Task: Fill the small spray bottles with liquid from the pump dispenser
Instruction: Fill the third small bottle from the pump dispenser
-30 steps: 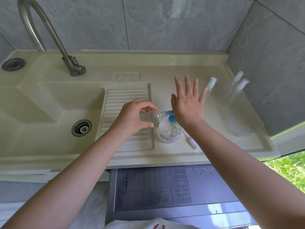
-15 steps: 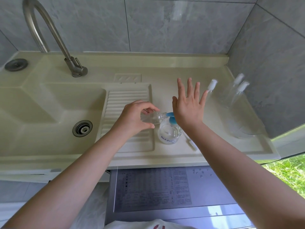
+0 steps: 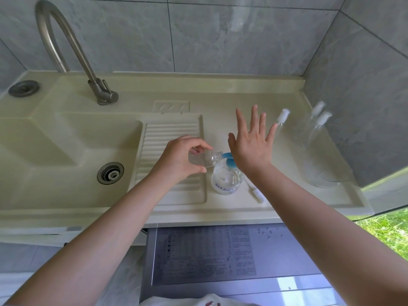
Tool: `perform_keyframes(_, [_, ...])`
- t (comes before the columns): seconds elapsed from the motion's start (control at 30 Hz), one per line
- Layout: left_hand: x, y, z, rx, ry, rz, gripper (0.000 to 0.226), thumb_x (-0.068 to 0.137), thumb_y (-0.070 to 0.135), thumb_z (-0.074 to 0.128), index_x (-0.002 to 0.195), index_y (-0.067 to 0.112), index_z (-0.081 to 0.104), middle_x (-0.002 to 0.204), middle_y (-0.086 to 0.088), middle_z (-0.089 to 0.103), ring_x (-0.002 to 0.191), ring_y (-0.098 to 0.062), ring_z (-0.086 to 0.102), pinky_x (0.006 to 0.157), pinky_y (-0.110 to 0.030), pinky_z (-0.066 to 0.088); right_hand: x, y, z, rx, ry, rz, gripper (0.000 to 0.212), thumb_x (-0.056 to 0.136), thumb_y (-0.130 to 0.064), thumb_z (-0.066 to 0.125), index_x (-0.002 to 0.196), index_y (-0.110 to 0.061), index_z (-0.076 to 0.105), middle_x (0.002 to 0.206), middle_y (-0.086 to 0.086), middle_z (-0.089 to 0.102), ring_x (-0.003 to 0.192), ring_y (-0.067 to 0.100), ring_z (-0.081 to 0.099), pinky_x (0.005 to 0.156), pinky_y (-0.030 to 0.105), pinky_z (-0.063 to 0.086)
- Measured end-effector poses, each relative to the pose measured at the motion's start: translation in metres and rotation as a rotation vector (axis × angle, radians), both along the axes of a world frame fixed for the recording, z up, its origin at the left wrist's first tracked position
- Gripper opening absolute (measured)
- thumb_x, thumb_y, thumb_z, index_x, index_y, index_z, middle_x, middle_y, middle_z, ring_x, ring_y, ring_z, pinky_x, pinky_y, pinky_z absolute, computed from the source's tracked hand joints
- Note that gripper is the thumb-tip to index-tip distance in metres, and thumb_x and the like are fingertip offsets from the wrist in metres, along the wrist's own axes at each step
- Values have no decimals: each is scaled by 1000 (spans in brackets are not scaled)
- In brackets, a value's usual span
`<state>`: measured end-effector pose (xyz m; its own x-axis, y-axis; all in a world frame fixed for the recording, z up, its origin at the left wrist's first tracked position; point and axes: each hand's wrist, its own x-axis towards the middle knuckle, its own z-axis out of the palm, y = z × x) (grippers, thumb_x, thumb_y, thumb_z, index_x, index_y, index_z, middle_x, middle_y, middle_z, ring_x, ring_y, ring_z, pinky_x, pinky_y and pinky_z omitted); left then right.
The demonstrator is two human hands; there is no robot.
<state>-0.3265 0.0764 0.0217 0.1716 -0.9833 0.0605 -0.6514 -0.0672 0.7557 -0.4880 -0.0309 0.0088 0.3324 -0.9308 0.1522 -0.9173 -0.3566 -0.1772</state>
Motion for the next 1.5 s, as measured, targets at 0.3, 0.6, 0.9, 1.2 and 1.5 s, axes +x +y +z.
perform_keyframes(0.3, [2, 0, 0, 9, -16, -7, 55, 57, 8, 92, 105, 28, 73, 100, 11, 64, 90, -5, 62, 69, 1, 37, 4, -5, 2, 34, -10, -2, 67, 102, -29, 38, 160, -29, 4, 167, 15, -9, 153, 38, -8, 119, 63, -6])
perform_keyframes(0.6, [3, 0, 0, 1, -19, -6, 55, 56, 7, 91, 104, 27, 74, 101, 8, 65, 89, -7, 63, 71, 0, 37, -1, -9, 7, 42, -83, 15, 70, 102, -31, 43, 160, -28, 4, 167, 15, -9, 153, 37, -11, 119, 62, -6])
perform_keyframes(0.9, [1, -1, -1, -12, -19, -12, 55, 55, 6, 92, 103, 27, 74, 98, 7, 66, 88, -7, 63, 73, 0, 37, 1, -6, 2, 63, -40, 2, 65, 104, -28, 35, 160, -29, 3, 167, 14, -9, 153, 37, -11, 120, 61, -6])
perform_keyframes(1.2, [2, -1, -1, -10, -21, -8, 55, 55, 7, 92, 103, 26, 74, 99, 9, 66, 88, -6, 63, 73, 0, 38, 5, -5, -1, 12, -7, 3, 69, 99, -18, 36, 160, -29, 6, 168, 14, -3, 153, 39, -9, 120, 61, -6])
perform_keyframes(1.5, [2, 1, -2, -21, -13, -11, 55, 56, 7, 92, 104, 26, 74, 99, 9, 66, 89, -5, 62, 73, 0, 38, 1, -7, 6, 89, -60, 6, 68, 103, -31, 38, 160, -29, 2, 167, 13, -6, 153, 36, -11, 119, 62, -7])
